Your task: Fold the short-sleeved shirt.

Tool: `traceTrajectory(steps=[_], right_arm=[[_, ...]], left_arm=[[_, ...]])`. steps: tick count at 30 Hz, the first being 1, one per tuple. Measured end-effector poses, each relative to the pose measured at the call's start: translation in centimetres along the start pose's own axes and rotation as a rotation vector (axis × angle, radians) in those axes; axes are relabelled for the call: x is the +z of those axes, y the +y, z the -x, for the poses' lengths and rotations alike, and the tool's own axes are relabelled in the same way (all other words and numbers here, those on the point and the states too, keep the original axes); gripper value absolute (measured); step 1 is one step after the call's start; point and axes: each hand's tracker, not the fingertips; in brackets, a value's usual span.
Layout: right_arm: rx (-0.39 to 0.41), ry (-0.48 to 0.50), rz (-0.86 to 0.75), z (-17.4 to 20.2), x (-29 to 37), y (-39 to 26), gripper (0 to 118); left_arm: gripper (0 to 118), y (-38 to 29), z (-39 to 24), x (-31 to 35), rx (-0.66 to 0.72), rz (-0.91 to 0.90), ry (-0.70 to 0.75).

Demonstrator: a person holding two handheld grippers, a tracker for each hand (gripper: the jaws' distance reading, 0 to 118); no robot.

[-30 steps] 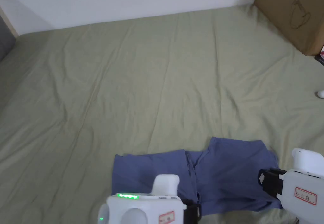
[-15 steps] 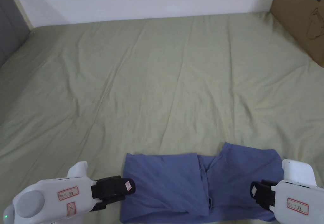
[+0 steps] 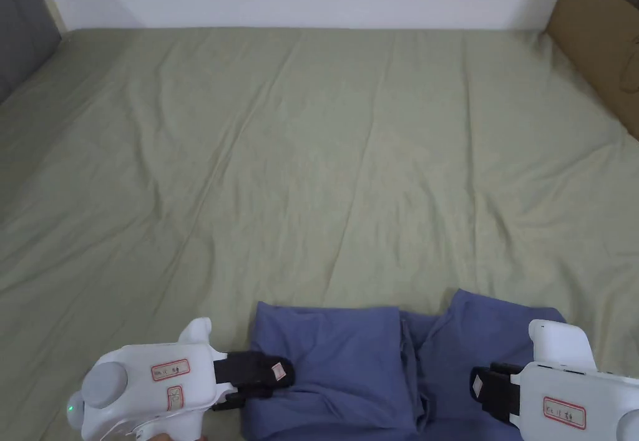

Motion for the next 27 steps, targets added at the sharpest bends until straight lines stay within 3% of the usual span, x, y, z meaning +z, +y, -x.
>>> traceTrajectory(steps=[2,4,7,17,22,27], right_arm=[[0.006,0.001,0.009,0.5,-0.2,0.0,0],[0.017,0.005,0.02,1.0,-0.4,0.0,0],[0.032,0.007,0.027,1.6,-0.7,0.1,0],[0.042,0.035,0.047,2.5,-1.7,0.0,0],[0.036,0.039,0.061,2.4,-1.9,-0.3,0],[0.027,0.04,0.057,1.5,-1.4,-0.5,0]], left_arm=[[10,0.3,0.5,1.0,0.041,-0.004,-0.078],[10,0.7,0.2,1.9,0.001,-0.009,-0.064],[10,1.7,0.5,4.5,-0.051,-0.019,0.01],[10,2.6,2.7,17.4,-0.027,-0.168,0.27],[10,1.9,0.3,18.5,-0.029,-0.186,0.281],[10,1.6,-6.2,18.0,-0.179,-0.241,0.32]])
